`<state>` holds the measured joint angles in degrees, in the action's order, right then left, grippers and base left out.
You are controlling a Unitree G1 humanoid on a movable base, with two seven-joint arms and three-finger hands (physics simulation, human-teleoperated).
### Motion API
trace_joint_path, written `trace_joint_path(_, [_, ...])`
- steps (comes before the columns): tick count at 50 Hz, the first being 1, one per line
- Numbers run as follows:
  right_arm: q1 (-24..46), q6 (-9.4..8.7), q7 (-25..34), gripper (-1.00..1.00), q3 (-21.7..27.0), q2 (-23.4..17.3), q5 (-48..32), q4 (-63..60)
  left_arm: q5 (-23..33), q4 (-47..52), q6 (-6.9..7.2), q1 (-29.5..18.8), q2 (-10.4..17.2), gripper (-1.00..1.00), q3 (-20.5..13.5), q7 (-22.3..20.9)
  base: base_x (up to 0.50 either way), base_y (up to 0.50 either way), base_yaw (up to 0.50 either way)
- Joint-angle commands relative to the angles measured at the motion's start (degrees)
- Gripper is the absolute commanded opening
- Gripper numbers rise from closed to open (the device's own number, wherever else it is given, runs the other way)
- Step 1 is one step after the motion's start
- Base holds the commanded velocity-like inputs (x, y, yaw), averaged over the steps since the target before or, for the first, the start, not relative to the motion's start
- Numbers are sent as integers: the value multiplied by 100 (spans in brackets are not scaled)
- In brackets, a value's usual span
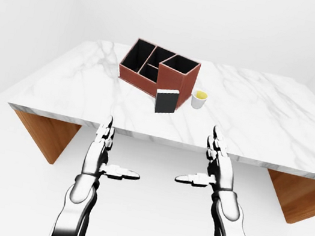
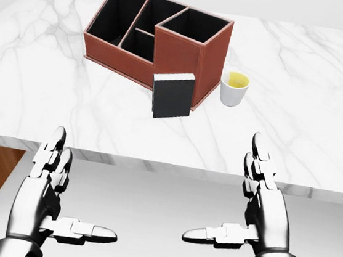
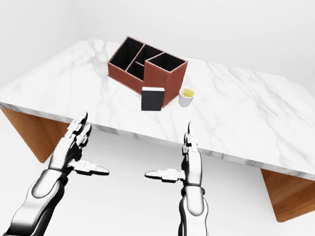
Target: Pick up the book and place it in the right compartment of the caddy.
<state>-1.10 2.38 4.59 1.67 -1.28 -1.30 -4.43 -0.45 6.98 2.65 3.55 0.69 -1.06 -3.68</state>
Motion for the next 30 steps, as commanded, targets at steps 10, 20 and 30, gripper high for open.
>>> trace_joint_path(10, [10,-6,-223,100,-45,-21,-462,-257,46,321,137,121,0,100,30,-66,-1,13,0])
trace_joint_path(20, [-122,-107,-71,100,-88,-9,-522,-442,71,563,235,191,-9,100,35,-51,-5,50,0])
trace_joint_path(30, [-148,-104,13,100,-67,-16,-534,-498,92,522,226,150,-9,100,22,-17,-5,50,0])
